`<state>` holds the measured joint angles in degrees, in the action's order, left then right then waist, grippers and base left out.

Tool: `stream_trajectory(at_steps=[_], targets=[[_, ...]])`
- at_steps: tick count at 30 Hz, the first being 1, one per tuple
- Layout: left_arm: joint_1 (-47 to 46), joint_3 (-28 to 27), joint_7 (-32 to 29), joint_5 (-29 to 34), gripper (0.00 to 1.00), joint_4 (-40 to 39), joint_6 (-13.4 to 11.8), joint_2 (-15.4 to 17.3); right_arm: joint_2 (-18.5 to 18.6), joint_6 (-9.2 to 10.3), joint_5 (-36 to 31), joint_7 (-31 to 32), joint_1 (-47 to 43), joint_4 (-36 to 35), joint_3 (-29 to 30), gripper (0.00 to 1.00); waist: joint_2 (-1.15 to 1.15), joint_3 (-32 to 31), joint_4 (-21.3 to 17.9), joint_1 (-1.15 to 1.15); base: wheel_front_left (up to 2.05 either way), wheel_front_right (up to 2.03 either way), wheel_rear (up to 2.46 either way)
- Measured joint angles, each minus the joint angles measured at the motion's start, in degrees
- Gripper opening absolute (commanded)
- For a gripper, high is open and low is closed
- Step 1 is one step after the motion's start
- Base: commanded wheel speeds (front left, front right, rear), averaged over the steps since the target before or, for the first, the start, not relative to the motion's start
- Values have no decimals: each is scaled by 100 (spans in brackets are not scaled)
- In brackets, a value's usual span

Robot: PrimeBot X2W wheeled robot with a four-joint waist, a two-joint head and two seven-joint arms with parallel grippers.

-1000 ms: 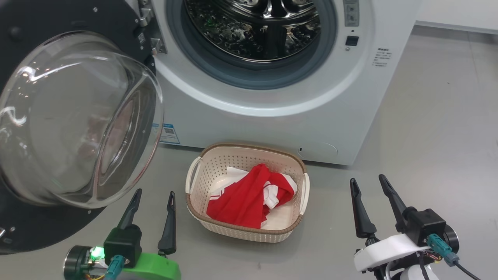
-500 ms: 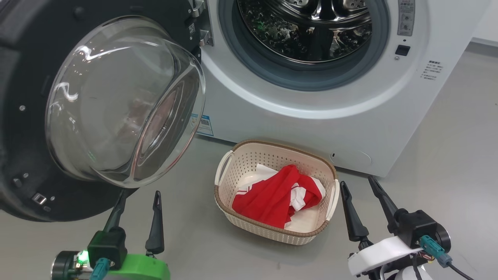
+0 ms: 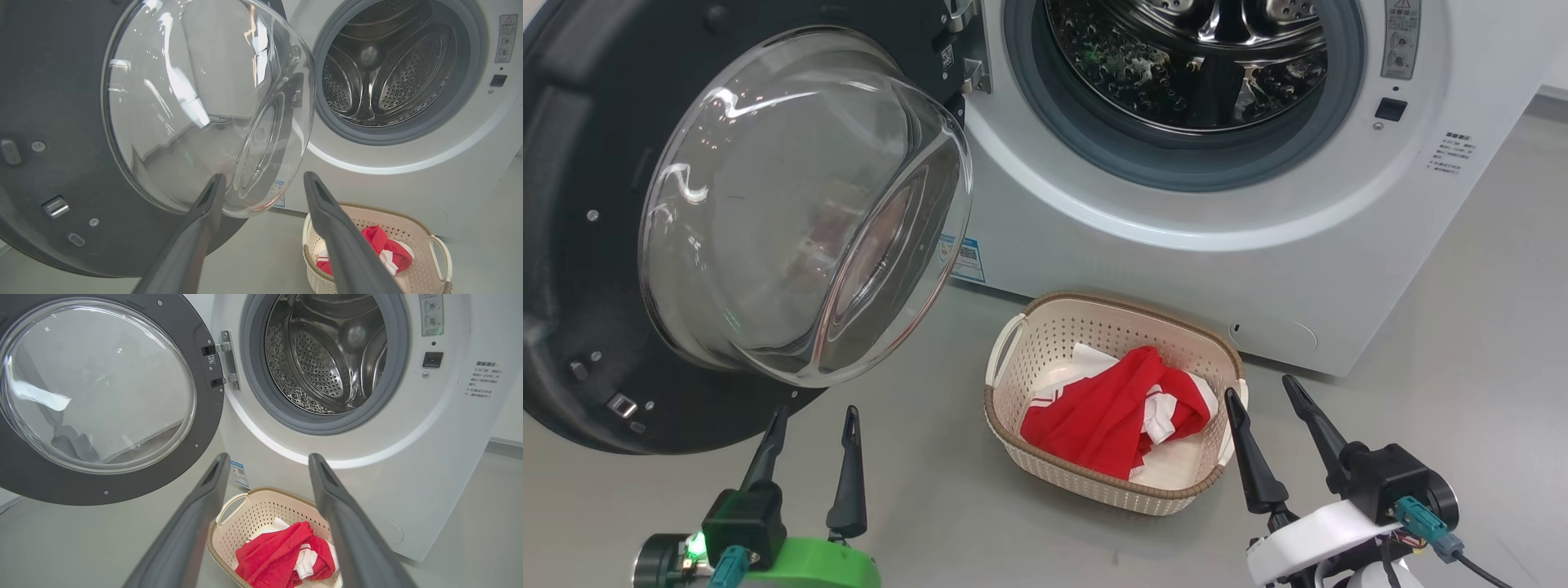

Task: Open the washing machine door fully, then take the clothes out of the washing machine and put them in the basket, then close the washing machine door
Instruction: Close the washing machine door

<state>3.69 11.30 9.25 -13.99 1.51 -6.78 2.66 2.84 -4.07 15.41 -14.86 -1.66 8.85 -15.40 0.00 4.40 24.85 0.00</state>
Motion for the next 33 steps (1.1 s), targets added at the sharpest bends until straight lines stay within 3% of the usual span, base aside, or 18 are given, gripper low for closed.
stream_trajectory(at_steps=[1, 2, 3, 5, 15, 18, 21, 28, 33], targets=[[0, 1, 0, -14, 94, 5, 0, 0, 0, 0, 0, 0, 0, 5, -1, 100, 0, -2, 3, 0, 0, 0, 0], [0, 1, 3, -15, 77, 11, 0, 0, 0, 0, 0, 0, 0, 10, -2, 100, 0, -5, 7, 0, 0, 0, 0], [1, 1, 27, -15, 42, 19, 0, 0, 0, 0, 0, 0, 0, 15, -3, 100, 0, -8, 9, 0, 0, 0, 0], [1, 12, 41, -16, 0, 34, 0, 1, 0, -1, 0, 0, 0, 24, -8, 100, 0, -16, 13, 0, 0, 0, 0], [9, 148, 42, -119, 0, 74, -1, 2, 0, -38, -1, 0, 2, 43, -33, 100, 0, -56, 3, 0, 0, 0, 0], [8, 218, 51, -463, 0, -5, -2, 2, -1, -40, -1, 0, 2, 58, -41, 100, 0, -74, -4, 0, 0, 0, 0], [8, 331, 142, -1344, 0, -241, 26, 3, -2, -40, -1, 1, 2, 73, -51, 100, 0, -90, -13, 0, 0, 0, 0], [16, 444, 264, -3947, 0, -1065, 497, 5, -2, -38, -1, 0, 2, 71, -69, 100, 0, -101, -42, 0, 0, 0, 0], [127, 430, 411, -5320, 0, -1710, 721, 2, -4, -38, -1, 1, 2, 67, -113, 100, 0, -53, -83, 0, 0, 0, 0]])
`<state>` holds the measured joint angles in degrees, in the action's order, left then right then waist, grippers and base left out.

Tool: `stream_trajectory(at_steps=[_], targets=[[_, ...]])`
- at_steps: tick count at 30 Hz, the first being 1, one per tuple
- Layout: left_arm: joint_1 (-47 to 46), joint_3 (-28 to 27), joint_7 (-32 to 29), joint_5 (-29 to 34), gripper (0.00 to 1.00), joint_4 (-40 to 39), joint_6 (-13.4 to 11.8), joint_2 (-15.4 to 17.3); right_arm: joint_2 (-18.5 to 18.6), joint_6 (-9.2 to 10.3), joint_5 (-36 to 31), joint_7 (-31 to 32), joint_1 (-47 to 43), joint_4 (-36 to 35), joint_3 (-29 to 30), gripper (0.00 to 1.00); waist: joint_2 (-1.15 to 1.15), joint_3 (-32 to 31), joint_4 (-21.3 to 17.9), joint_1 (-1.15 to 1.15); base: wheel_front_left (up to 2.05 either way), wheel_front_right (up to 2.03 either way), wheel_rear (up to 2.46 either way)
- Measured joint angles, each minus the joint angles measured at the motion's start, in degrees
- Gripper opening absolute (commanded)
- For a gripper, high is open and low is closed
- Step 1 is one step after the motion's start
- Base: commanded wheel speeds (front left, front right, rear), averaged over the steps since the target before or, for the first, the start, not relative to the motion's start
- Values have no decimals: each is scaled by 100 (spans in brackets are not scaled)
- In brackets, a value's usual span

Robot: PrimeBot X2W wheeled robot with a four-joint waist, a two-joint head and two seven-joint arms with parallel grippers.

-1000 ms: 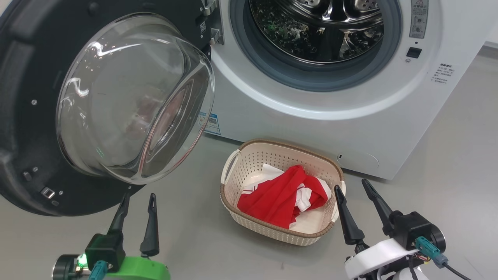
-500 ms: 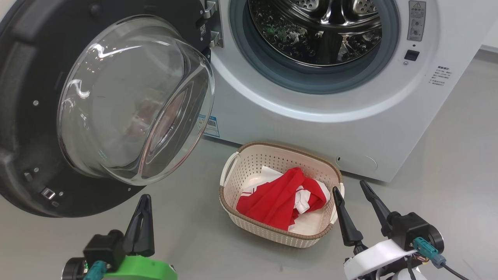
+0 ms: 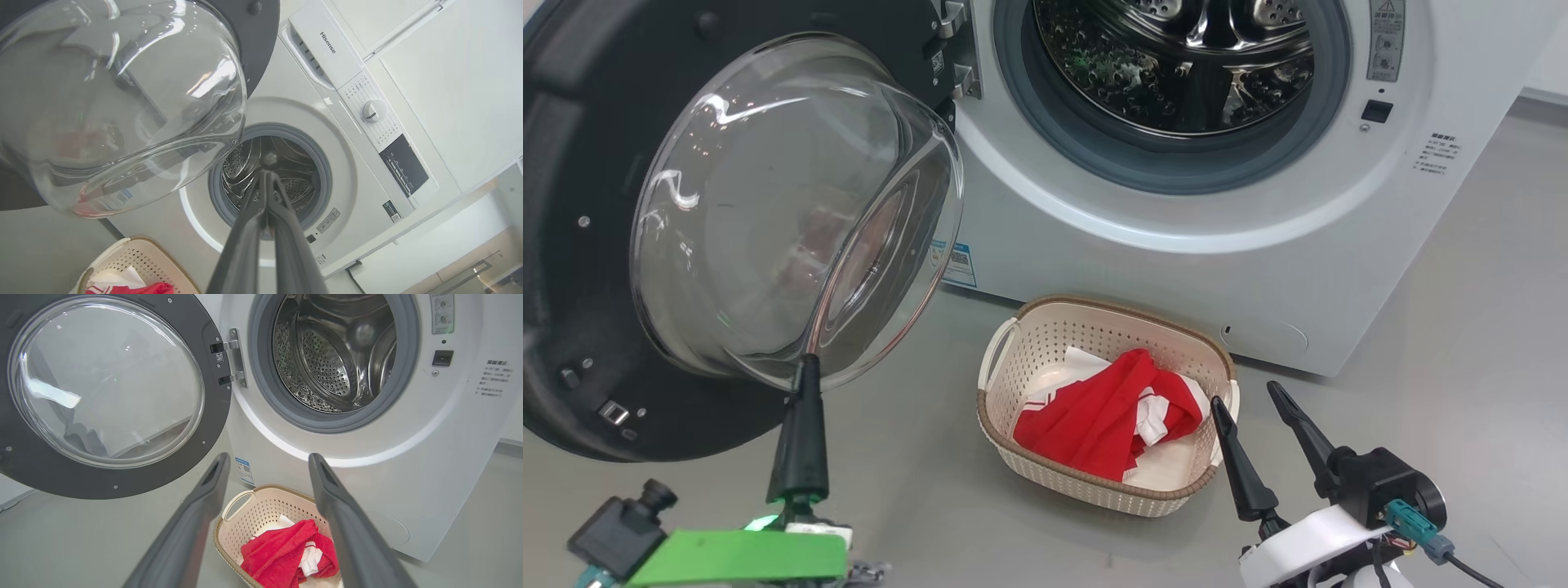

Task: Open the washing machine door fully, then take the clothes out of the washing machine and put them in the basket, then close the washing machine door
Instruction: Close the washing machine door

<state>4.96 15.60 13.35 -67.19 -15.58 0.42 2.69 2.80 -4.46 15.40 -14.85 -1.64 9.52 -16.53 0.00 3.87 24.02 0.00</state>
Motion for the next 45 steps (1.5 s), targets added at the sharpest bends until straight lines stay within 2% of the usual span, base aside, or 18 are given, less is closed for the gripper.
stream_trajectory(at_steps=[3, 7, 14, 21, 28, 33, 37, 45], targets=[[-3, -149, 67, -535, 0, -134, 67, -1, 1, 0, 0, 0, 0, -1, 16, 100, 0, 14, -8, 0, 0, 0, 0], [-120, -652, 91, -1436, 0, -428, 263, -4, 0, 4, -1, -1, 1, -20, 33, 100, 0, 68, -11, 0, 0, 0, 0], [-558, -1724, 110, -1266, 0, -766, 344, -24, 11, 5, -53, -1, 24, -74, 71, 100, 0, 191, 12, 0, 0, 0, 0], [-800, -2638, 111, -1371, 0, -826, 331, 413, 71, 7, -92, -1, 100, -124, 108, 100, 0, 329, 26, -1, 0, 0, 0], [-855, -3268, -88, -1724, 0, -283, 9, 987, 86, 16, -92, -1, 112, -159, 146, 100, 0, 432, 45, 0, 0, 0, 0], [-852, -3538, -393, -2013, 0, 409, -310, 1296, 110, 15, -100, 0, 119, -179, 142, 100, 0, 538, 51, 0, 0, 0, 0], [-851, -3521, -671, -2146, 0, 954, -463, 1418, 149, 9, -100, 0, 159, -178, 144, 100, 0, 610, 43, 0, 0, 0, 0], [-862, -3404, -1151, -2525, 0, 1755, -523, 1514, 177, -1, -100, 0, 235, -174, 116, 100, 0, 673, -7, 0, 0, 0, 0]])
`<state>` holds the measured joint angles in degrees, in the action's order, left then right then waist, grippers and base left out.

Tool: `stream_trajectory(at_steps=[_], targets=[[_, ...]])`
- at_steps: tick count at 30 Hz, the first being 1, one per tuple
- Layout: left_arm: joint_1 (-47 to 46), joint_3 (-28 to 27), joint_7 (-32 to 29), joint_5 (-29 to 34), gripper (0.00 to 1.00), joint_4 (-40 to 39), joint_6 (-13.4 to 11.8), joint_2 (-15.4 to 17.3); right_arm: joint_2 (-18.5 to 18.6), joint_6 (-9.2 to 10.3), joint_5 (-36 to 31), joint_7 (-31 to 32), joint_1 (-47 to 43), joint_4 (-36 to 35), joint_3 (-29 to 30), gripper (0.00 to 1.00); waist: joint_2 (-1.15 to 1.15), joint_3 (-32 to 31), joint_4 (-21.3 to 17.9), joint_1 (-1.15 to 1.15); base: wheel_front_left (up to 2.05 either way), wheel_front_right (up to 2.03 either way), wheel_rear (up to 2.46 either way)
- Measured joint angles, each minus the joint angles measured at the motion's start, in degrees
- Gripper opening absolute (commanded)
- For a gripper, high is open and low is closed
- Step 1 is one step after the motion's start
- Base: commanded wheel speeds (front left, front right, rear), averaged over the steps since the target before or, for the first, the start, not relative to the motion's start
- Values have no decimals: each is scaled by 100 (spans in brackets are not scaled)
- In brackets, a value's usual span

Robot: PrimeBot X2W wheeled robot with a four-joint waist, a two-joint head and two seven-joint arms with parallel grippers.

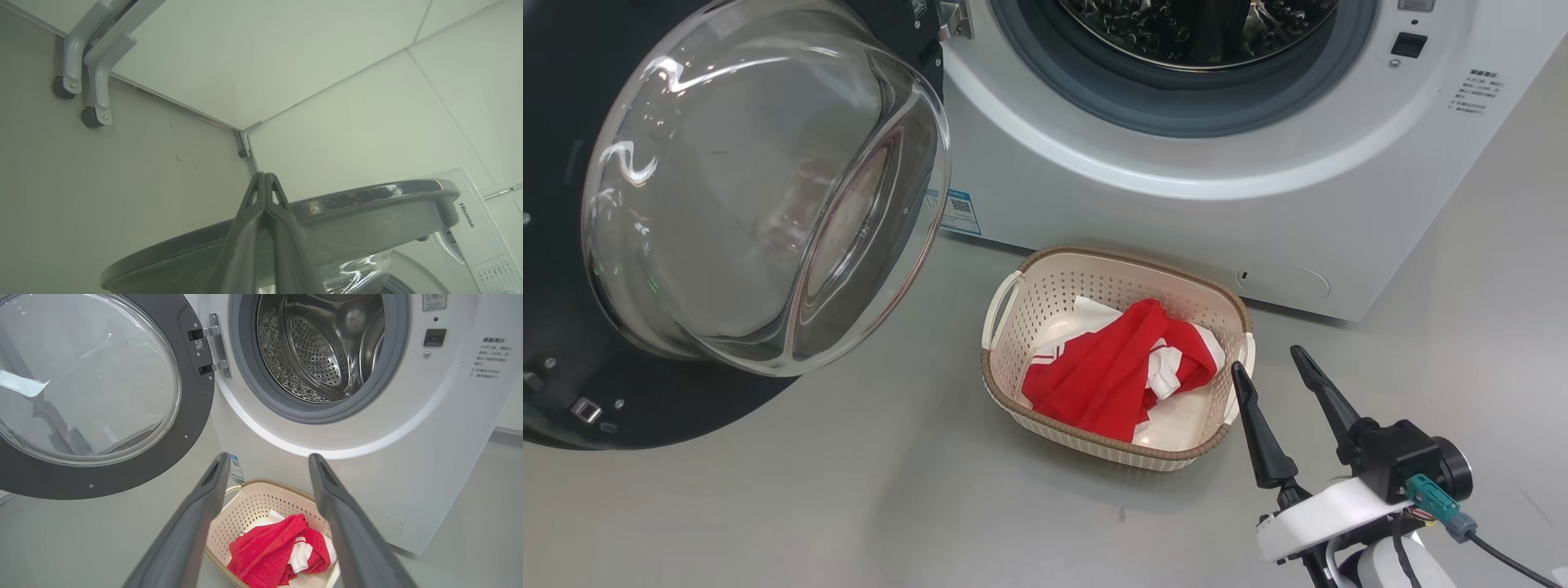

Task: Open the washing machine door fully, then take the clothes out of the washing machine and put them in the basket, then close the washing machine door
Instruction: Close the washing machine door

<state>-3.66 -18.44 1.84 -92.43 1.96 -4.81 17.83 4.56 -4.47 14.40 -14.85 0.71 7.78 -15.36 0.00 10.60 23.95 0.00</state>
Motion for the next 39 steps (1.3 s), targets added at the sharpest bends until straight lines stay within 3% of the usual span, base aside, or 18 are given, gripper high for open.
stream_trajectory(at_steps=[14, 39], targets=[[-375, 110, -539, -299, 0, 611, 20, 154, 76, -12, 2, 16, 54, 25, 4, 100, 0, 40, -80, 0, 0, 0, 0], [-337, 65, -1736, -1322, 0, 736, 966, 140, 102, -16, 9, 16, 55, 64, -13, 100, 0, 38, 23, 0, 0, 0, 0]])
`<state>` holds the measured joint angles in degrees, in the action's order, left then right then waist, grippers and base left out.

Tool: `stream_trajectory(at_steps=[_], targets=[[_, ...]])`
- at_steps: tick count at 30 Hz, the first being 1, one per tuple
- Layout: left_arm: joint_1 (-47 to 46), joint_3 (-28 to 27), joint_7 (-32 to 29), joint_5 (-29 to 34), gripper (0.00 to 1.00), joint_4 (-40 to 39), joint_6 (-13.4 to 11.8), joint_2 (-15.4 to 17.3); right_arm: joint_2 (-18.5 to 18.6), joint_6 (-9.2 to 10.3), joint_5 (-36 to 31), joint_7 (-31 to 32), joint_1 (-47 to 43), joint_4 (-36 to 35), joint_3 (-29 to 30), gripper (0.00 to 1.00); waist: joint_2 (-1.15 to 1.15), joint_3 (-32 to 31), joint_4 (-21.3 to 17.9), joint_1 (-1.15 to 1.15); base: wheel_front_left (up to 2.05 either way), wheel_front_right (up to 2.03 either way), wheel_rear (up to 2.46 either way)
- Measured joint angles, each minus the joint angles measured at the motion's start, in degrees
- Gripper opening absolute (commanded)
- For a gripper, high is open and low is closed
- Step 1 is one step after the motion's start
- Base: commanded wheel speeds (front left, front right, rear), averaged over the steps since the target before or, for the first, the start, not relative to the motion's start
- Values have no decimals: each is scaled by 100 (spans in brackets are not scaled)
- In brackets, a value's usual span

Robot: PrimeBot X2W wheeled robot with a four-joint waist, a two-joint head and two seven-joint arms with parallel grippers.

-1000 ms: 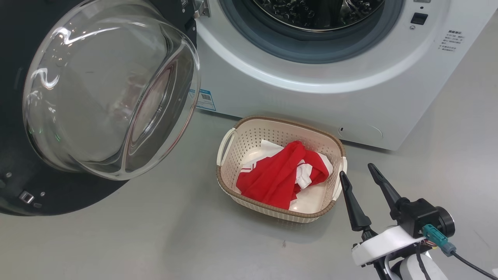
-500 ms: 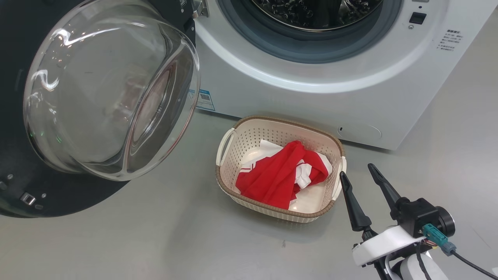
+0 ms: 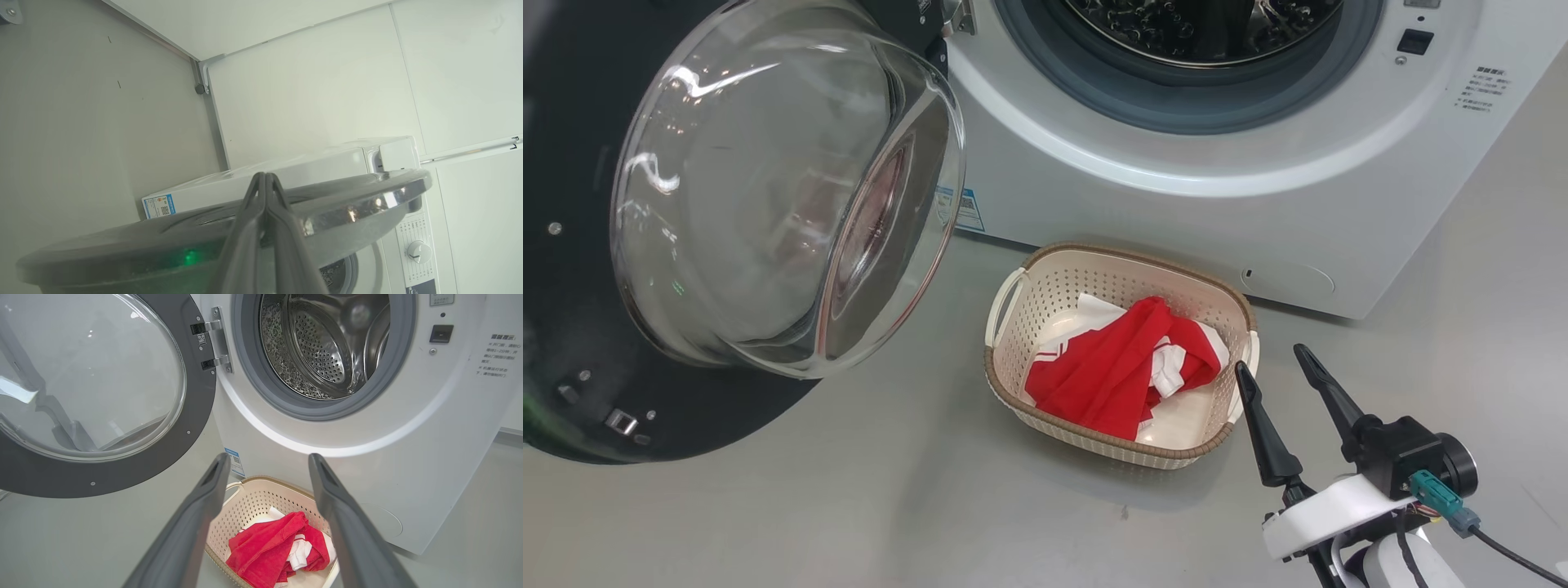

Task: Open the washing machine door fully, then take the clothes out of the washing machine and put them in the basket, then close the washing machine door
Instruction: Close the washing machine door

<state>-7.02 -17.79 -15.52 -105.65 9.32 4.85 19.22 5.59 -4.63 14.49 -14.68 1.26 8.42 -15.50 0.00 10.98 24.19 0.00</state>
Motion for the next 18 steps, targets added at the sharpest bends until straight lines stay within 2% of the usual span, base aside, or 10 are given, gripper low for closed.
stream_trajectory(at_steps=[8, 18], targets=[[121, 136, -460, -152, 0, -119, 108, -45, -1, 0, 0, 0, 2, -2, 1, 100, 0, 24, -11, 0, 0, 0, 0], [345, 377, -1179, -510, 0, -532, 202, -256, -4, 4, 1, 0, 66, -18, 5, 100, 0, 76, -78, 0, 0, 0, 0]])
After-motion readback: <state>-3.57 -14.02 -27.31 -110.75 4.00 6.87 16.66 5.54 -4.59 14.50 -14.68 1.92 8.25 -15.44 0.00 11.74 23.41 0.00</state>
